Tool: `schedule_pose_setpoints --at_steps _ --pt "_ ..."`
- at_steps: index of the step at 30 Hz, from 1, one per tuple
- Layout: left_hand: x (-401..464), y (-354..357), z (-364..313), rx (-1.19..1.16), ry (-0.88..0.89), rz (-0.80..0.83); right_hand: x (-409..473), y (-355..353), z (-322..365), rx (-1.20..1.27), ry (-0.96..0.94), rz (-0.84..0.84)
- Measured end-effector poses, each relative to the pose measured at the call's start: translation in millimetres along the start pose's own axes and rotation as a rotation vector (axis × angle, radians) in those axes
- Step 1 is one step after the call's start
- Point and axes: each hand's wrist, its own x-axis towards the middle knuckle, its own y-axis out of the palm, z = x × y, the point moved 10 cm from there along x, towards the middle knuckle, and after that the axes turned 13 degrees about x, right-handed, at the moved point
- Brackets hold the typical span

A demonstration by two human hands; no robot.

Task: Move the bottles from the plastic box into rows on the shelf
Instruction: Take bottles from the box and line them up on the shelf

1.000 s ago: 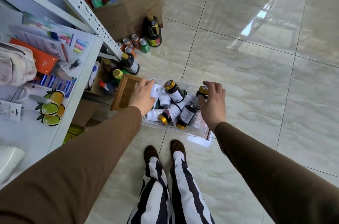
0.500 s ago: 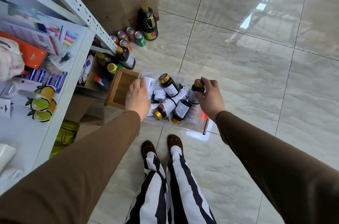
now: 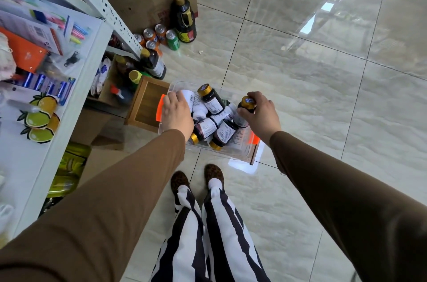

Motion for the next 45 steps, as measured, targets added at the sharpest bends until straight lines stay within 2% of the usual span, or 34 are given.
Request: schedule_pose_setpoints --at_steps 6,8,14,19,25,29,39,45 --pt "-4 4 -9 0.126 0.064 0.002 1 1 -2 0.031 0.007 0.007" --pt "-1 -2 -9 0.089 0.071 0.002 0 2 -2 0.067 0.026 0.025" --pt "-12 -3 13 -0.435 0.021 0.168 -7 -2 10 0.102 0.033 0.050" --pt "-36 -22 54 -0.744 -0.083 0.185 -21 -3 67 0.165 -0.063 0.086" --pt "-68 -87 124 -0.832 -0.144 0.092 -56 4 173 0.165 -0.236 0.153" --pt "-112 -139 181 -0.885 -0.177 0.022 -100 21 241 0.216 -0.328 0.257" --pt "-306 -239 303 -0.973 -0.214 -0.233 -277 57 372 0.312 -0.578 0.435" --pt "-413 -265 347 -1.030 -0.285 -0.350 -387 80 424 0.220 -0.744 0.604"
